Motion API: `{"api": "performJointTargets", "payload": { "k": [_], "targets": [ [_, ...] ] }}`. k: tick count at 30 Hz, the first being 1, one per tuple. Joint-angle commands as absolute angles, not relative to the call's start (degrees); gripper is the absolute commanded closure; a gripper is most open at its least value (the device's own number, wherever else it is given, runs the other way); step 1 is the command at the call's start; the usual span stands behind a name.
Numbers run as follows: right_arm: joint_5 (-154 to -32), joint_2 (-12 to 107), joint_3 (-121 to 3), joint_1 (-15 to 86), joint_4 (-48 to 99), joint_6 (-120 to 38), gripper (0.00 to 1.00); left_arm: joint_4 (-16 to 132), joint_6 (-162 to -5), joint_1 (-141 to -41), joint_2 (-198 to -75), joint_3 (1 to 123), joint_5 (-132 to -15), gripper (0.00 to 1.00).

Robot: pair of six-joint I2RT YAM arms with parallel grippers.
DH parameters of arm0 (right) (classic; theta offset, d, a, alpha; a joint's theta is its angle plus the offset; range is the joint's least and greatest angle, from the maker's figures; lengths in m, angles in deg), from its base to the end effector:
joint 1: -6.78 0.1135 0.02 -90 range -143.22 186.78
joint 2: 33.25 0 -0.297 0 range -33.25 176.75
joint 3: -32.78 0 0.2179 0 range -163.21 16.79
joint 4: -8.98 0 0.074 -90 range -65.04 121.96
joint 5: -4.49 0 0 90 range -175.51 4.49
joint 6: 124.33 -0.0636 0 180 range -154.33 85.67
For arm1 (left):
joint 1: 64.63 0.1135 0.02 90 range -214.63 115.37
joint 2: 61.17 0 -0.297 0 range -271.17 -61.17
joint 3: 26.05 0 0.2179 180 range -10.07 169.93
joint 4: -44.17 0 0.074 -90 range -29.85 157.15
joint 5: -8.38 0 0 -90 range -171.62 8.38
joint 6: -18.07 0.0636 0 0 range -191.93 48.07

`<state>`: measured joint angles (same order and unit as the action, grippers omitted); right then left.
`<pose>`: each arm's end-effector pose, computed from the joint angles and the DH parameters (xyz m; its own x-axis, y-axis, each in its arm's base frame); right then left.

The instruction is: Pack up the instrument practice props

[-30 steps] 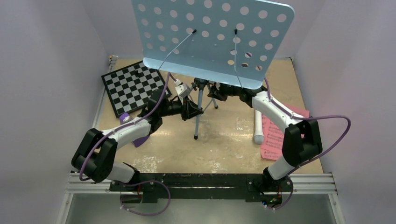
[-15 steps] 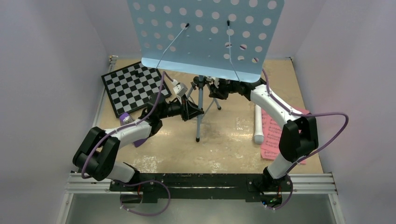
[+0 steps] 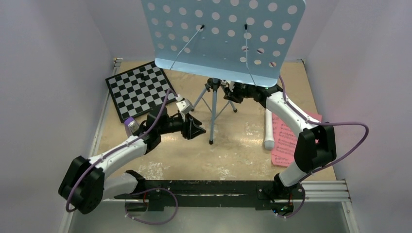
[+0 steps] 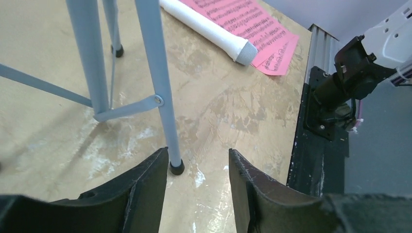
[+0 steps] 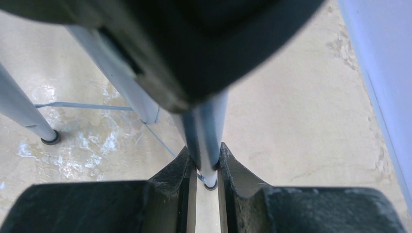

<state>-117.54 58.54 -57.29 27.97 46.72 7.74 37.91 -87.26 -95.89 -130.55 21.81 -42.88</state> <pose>0.3103 0.1565 0.3225 0.0213 -0.6010 -0.7990 -0.9079 0.3230 -0.2671 0.1823 -0.1572 0.2790 -0.4604 0.0383 -0.8869 0.8286 0.3770 -0.4139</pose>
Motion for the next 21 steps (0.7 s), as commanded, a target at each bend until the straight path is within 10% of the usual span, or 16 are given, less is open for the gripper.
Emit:
{"api": "performJointTargets", "payload": {
  "k": [1,12,21],
  "targets": [
    [-102.86,59.72,-53.63,25.3,52.03,11.29,0.92,50.77,-73.17,-97.05,-120.28,23.84,-48.86,0.45],
    [-102.23,61.54,-54.52,25.24,51.73,11.2,0.37,59.39,-20.98,-97.54,-115.9,36.99,-55.67,0.43],
    [-105.3,61.76,-56.53,25.24,54.37,10.69,0.34,51.69,-5.67,-97.6,-127.62,47.66,-54.06,0.45]
  ]
}}
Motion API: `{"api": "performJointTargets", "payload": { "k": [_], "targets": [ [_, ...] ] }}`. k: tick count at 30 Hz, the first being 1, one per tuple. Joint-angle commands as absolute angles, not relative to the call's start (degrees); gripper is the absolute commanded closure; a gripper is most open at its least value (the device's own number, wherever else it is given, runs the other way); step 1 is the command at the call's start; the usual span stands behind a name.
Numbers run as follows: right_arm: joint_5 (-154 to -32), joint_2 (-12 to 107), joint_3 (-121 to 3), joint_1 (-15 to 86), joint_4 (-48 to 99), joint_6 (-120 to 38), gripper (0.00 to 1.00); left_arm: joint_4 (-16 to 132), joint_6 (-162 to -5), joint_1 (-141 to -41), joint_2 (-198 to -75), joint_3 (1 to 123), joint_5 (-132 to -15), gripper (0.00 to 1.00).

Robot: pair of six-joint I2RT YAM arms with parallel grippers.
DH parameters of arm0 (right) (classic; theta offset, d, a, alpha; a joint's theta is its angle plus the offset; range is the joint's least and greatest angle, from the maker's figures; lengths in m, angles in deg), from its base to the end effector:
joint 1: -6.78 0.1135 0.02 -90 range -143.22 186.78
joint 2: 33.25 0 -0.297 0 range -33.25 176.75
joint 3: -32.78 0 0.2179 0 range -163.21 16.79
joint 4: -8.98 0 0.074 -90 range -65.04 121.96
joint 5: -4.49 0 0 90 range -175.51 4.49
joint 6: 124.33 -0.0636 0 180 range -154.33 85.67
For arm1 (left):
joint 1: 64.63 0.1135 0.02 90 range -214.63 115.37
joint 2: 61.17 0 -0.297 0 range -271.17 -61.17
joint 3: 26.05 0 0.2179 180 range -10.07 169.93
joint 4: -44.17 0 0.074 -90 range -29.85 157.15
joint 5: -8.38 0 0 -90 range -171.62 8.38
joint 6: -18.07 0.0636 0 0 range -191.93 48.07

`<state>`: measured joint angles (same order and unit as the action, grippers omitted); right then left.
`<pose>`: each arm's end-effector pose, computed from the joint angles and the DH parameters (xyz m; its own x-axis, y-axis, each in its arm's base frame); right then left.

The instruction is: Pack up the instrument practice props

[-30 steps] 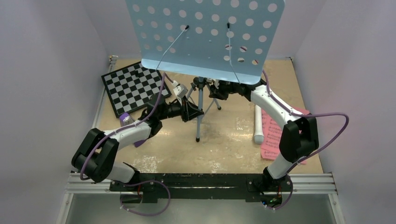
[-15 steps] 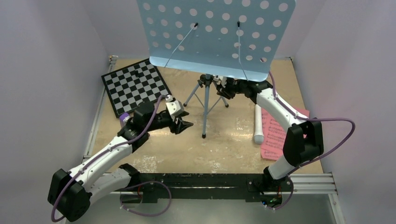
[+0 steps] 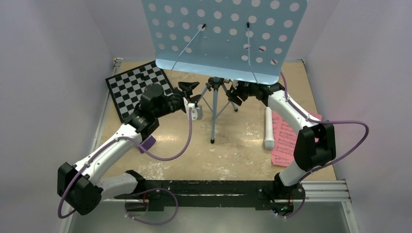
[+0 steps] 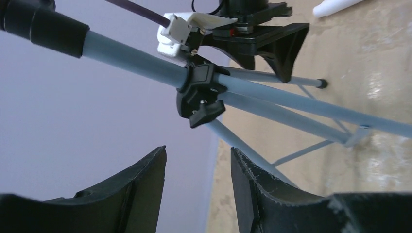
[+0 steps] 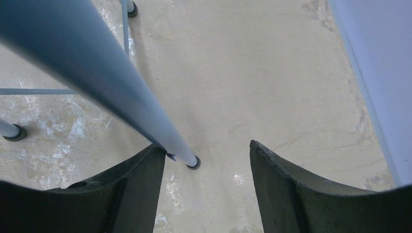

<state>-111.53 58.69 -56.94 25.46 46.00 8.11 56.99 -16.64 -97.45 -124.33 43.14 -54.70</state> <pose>0.3220 0.1383 0.3189 -0.0308 -0.6506 -0.7588 -0.8543 0.4112 -0.3179 0.1797 -0.1502 0.3859 0.6513 0.4522 -0.6094 0.5720 0.2352 0.7858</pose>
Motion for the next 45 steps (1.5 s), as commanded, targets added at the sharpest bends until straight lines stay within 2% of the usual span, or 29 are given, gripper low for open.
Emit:
{"api": "performJointTargets", "payload": {
  "k": [1,9,17,26,31,36,45],
  "targets": [
    [-105.47,61.68,-56.7,25.21,54.26,10.62,0.35,51.2,-4.32,-97.59,-128.7,48.47,-53.9,0.45],
    [-105.98,63.68,-59.4,25.29,54.25,9.61,0.37,55.98,3.17,-97.74,-134.98,53.86,-49.45,0.44],
    [-106.76,64.9,-62.11,25.32,54.6,7.74,0.39,58.94,5.25,-97.94,-137.13,54.98,-49.95,0.49],
    [-107.99,65.47,-63.97,25.28,56.24,7.25,0.43,58.36,-0.42,-97.94,-137.79,54.25,-52.78,0.71],
    [-108.33,65.94,-64.7,25.23,57.32,5.1,0.43,55.06,-3.95,-97.94,-137.39,52.71,-54.27,0.78],
    [-108.84,65.86,-65.29,24.51,59.35,3.03,0.43,52.46,-13.12,-97.94,-137.24,52.36,-57.12,0.88],
    [-110.32,64.9,-65.23,24.18,60.88,0.35,0.43,56.52,-42.59,-97.85,-136.62,54.01,-56.9,0.9]
  ]
}}
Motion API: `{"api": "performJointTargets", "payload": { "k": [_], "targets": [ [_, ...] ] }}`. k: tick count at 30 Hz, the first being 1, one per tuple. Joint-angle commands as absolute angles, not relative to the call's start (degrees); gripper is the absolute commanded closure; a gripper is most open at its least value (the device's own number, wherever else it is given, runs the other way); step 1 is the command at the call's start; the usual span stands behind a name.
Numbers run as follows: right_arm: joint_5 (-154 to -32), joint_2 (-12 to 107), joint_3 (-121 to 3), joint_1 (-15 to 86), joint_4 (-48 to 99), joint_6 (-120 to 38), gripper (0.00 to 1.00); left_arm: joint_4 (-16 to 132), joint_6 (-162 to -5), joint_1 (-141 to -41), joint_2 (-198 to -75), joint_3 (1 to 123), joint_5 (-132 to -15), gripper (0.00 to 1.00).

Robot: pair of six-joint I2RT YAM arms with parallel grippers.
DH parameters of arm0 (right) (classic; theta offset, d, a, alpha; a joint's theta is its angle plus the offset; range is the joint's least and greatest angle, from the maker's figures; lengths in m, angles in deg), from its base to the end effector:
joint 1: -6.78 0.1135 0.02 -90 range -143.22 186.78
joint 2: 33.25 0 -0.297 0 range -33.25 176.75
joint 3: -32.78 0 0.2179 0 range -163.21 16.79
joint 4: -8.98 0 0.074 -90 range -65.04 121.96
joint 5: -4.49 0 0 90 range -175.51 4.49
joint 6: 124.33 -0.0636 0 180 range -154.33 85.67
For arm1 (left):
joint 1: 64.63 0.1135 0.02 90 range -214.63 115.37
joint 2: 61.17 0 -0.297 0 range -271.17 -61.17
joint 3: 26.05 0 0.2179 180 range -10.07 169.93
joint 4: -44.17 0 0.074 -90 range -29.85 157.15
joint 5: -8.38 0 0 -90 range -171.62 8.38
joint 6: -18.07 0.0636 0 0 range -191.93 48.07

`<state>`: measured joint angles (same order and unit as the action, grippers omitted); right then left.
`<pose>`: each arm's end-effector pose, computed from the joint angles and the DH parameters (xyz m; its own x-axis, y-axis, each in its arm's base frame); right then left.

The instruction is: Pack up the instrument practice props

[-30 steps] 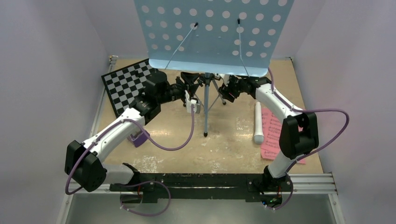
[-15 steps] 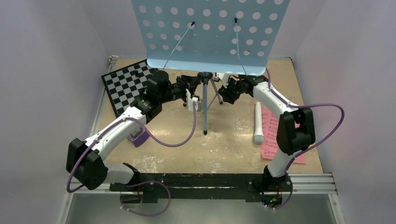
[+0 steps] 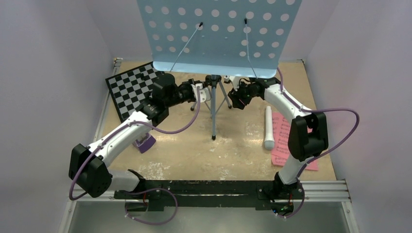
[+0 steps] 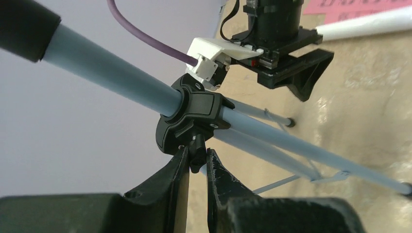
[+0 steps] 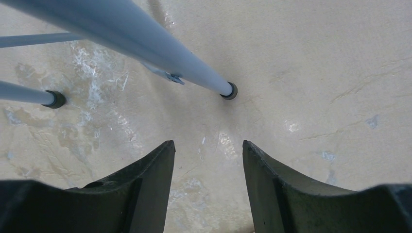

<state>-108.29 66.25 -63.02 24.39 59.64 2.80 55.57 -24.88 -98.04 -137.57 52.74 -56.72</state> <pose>0.3393 0.1335 0.2846 -0.3194 -0.6853 -0.6545 -0.8614 0.4978 -0.1009 0.2340 -0.1864 0.3906 0.5306 0.4454 -0.7212 0.6725 0.2968 0.6780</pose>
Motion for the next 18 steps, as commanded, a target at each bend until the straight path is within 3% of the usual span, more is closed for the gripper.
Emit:
{"api": "performJointTargets", "payload": {
  "k": [1,7,12,18],
  "targets": [
    [-110.42,64.8,-65.15,24.17,60.91,0.12,0.43,56.49,-45.92,-97.89,-136.24,53.57,-56.89,0.9],
    [-111.27,64.54,-65.04,24.16,61.13,-1.0,0.43,55.35,-61.89,-97.51,-134.58,51.12,-55.67,0.85],
    [-111.79,64.89,-65.66,23.94,61.17,-2.09,0.43,54.96,-64.18,-97.3,-134.45,51.08,-56.5,0.52],
    [-112.91,65.27,-66.32,23.47,61.26,-2.69,0.43,59.87,-54.56,-97.28,-131.14,52.11,-60.77,0.36]
  ]
}}
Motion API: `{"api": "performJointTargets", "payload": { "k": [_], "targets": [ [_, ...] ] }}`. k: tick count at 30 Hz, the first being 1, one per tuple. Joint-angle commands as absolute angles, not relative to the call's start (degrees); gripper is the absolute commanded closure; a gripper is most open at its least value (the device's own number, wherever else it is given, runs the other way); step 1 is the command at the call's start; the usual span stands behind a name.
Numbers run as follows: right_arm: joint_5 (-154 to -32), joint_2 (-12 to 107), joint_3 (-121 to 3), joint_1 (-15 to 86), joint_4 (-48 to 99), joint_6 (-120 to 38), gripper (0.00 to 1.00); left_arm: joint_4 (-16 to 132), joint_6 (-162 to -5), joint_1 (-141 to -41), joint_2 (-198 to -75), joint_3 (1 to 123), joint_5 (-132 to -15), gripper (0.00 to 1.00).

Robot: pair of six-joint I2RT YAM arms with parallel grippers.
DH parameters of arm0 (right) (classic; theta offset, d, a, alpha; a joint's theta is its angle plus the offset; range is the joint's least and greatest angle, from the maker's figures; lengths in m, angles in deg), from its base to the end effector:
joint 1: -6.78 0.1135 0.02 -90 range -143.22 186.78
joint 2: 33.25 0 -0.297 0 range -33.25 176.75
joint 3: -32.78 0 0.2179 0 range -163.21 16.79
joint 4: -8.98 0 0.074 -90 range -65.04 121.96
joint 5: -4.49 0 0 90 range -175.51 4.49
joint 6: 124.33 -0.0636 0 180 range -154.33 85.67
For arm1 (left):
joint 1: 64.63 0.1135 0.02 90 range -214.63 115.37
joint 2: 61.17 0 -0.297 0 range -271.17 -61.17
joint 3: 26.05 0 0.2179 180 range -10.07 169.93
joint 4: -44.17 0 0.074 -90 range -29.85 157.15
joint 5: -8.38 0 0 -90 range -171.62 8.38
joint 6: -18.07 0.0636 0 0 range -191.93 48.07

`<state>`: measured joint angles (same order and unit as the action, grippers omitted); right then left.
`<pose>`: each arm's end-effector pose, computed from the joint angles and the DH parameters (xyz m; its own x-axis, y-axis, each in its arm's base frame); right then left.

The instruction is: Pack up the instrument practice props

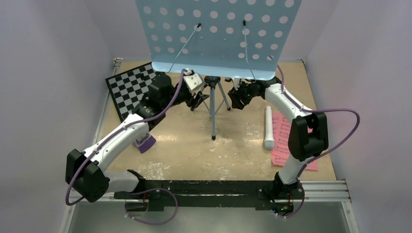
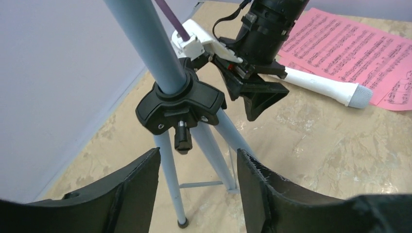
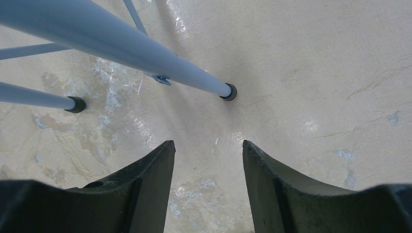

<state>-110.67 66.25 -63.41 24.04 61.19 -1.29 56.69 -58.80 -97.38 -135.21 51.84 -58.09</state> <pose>0.3368 0.1329 0.2854 -0.3882 -0.6374 -0.6657 -0.8470 0.5314 -0.0149 0.2273 -0.1764 0.3937 0.0646 0.2061 -0.9764 0.8351 0.5245 0.1660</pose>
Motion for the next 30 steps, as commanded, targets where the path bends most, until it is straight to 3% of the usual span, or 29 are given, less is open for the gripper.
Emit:
{"api": "performJointTargets", "payload": {
  "k": [1,4,9,17,30],
  "targets": [
    [-113.19,65.07,-66.36,23.39,61.26,-2.68,0.43,62.67,-52.56,-97.25,-130.2,51.89,-61.28,0.31],
    [-114.03,64.77,-66.27,23.18,61.26,-2.52,0.43,65.93,-44.77,-97.31,-126.3,49.8,-62.68,0.25],
    [-114.5,64.66,-66.1,22.5,60.87,-2.65,0.43,65.81,-22.43,-97.41,-120.66,44.94,-56.62,0.25],
    [-115.21,64.84,-65.53,22.22,60.07,-3.51,0.43,68.16,6.14,-98.08,-124.2,46.44,-46.71,0.25],
    [-115.54,64.2,-63.62,22.01,59.0,-4.63,0.43,67.6,14.29,-99.11,-129.74,49.74,-42.49,0.24]
  ]
}}
